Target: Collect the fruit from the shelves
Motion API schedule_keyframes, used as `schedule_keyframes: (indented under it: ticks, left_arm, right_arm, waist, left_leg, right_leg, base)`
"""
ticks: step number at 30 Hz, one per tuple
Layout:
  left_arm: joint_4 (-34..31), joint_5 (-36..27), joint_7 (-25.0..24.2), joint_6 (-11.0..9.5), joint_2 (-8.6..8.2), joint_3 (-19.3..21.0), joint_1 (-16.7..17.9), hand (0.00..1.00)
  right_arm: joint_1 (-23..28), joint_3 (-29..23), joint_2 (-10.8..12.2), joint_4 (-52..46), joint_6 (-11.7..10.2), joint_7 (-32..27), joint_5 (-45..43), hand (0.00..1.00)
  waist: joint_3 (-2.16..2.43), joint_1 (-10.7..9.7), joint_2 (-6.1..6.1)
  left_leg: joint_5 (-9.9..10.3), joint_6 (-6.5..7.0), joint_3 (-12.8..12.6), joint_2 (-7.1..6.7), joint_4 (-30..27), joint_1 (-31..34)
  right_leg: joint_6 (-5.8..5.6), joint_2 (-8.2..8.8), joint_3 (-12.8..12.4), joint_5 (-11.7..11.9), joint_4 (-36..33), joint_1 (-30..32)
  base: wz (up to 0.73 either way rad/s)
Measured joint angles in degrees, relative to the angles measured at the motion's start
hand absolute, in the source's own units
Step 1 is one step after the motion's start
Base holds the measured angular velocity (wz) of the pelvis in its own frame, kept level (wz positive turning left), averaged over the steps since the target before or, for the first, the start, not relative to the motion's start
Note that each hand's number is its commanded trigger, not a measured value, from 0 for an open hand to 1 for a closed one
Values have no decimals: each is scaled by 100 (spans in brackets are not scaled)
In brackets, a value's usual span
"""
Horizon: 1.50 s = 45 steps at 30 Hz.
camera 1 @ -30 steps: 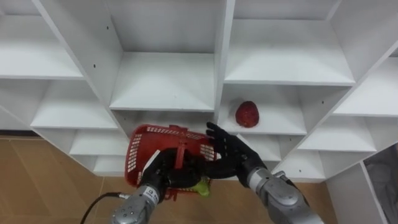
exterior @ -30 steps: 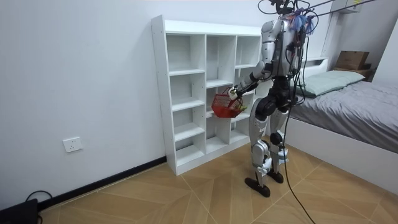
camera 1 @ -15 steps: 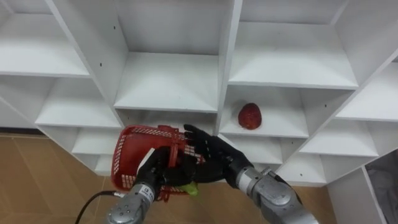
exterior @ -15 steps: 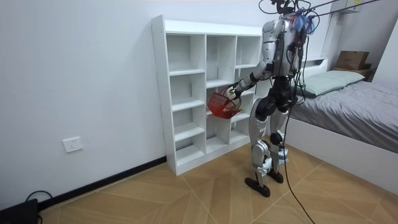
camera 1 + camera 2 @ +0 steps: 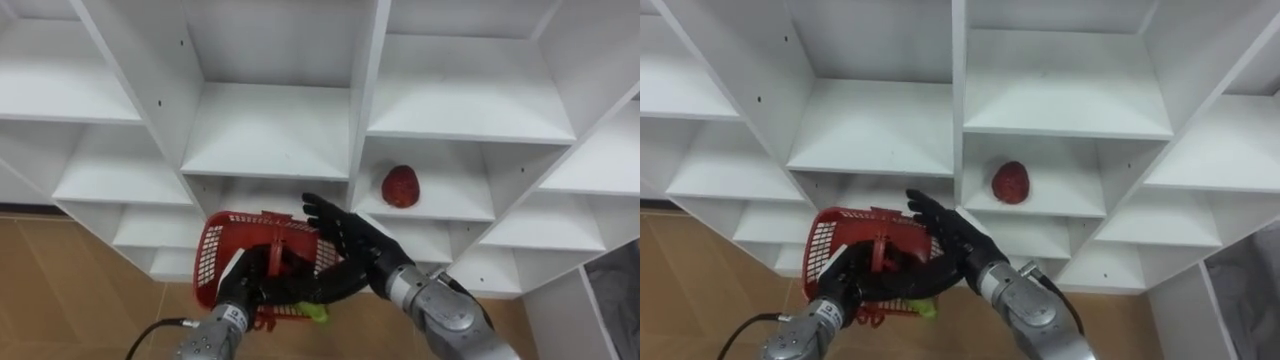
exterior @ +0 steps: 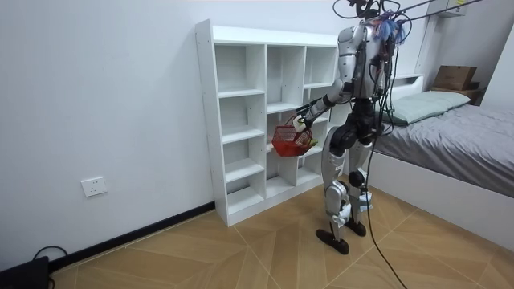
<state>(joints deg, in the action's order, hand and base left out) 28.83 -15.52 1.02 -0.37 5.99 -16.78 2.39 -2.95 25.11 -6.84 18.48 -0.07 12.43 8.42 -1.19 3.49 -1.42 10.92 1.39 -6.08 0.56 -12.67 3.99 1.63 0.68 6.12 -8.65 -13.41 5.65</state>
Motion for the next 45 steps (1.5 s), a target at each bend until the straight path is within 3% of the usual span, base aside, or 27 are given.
schedule_keyframes:
  ticks: [13, 19, 24, 33, 35, 39, 45]
  left_arm:
    - [157, 4, 19, 0, 0, 133, 9, 100]
    - [157, -10, -14, 1, -88, 325, 47, 100]
    - [156, -11, 11, 0, -114, 614, 65, 100]
    - [154, 1, 4, 0, -98, 691, 96, 100]
    - [154, 1, 2, 1, -90, 718, 159, 100]
    - [69, -7, 15, 1, -100, 741, 234, 100]
    - [-89, -8, 82, -8, -77, 779, 236, 100]
  right_arm:
    - [477, -449, -29, -772, -21, -585, -48, 0]
    - [748, -674, -28, -842, -30, -779, -285, 0]
    - [915, -943, -21, -1135, -92, -1068, -554, 0]
    - [1121, -1306, -32, -1247, -129, -1557, -667, 0]
    - [1120, -1350, -31, -1247, -129, -1651, -666, 0]
    - [1139, -1389, -23, -1247, -134, -1808, -667, 0]
    - [1147, -1525, -39, -1245, -196, -2137, -667, 0]
  waist:
    - [15, -34, -33]
    - [20, -62, -34]
    - [44, -150, -40]
    - [65, -207, -41]
    - [106, -283, -28]
    - [136, -325, -5]
    - [126, -335, -12]
  left_leg:
    - [1, -2, -3, 1, 102, -176]
    - [2, -3, -3, -3, 152, -337]
    - [2, -3, -53, -1, 177, -438]
    - [2, -3, -113, 3, 238, -637]
    - [3, -4, -112, 4, 255, -677]
    - [3, -4, -147, 6, 311, -787]
    - [3, -4, -183, 17, 348, -854]
  right_leg:
    - [-1, -2, -35, 0, 119, -181]
    - [-2, -14, -40, -1, 169, -344]
    - [-13, -69, -139, 9, 172, -399]
    - [-14, -75, -153, 9, 191, -553]
    - [-21, -77, -145, 15, 259, -629]
    - [-24, -86, -174, 22, 276, -690]
    - [-25, -93, -288, 23, 278, -730]
  base:
    - [0]
    - [0]
    - [-6]
    - [-3]
    - [2]
    - [-5]
    - [-6]
